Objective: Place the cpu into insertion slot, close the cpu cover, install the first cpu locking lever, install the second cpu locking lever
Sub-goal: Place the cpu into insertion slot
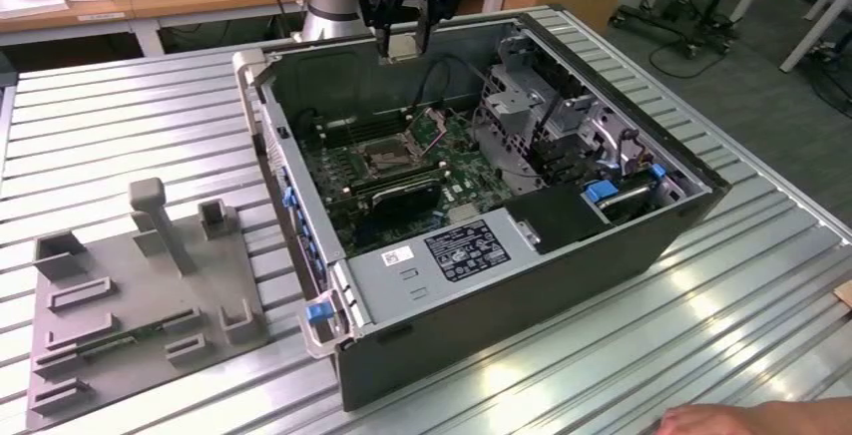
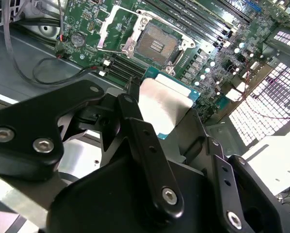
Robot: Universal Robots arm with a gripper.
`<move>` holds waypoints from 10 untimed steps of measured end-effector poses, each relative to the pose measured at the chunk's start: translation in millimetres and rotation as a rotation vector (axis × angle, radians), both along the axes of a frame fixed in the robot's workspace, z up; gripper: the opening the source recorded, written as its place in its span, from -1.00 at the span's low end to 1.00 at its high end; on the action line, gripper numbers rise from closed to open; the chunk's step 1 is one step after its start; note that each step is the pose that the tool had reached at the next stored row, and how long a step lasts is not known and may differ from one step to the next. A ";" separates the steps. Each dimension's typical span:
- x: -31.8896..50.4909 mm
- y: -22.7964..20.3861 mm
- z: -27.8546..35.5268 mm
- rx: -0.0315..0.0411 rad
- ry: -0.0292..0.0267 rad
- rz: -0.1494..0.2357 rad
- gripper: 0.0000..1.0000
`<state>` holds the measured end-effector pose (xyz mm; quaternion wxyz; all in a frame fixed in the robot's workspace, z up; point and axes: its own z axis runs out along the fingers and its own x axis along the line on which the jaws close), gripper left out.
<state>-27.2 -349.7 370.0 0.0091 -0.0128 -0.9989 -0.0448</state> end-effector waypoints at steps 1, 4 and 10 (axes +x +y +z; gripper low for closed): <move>0.0 0.0 -0.1 -0.0001 0.0000 0.000 0.08; 0.0 0.0 -0.9 0.0001 -0.0001 0.000 0.08; 0.0 0.0 -2.0 -0.0002 0.0001 0.000 0.08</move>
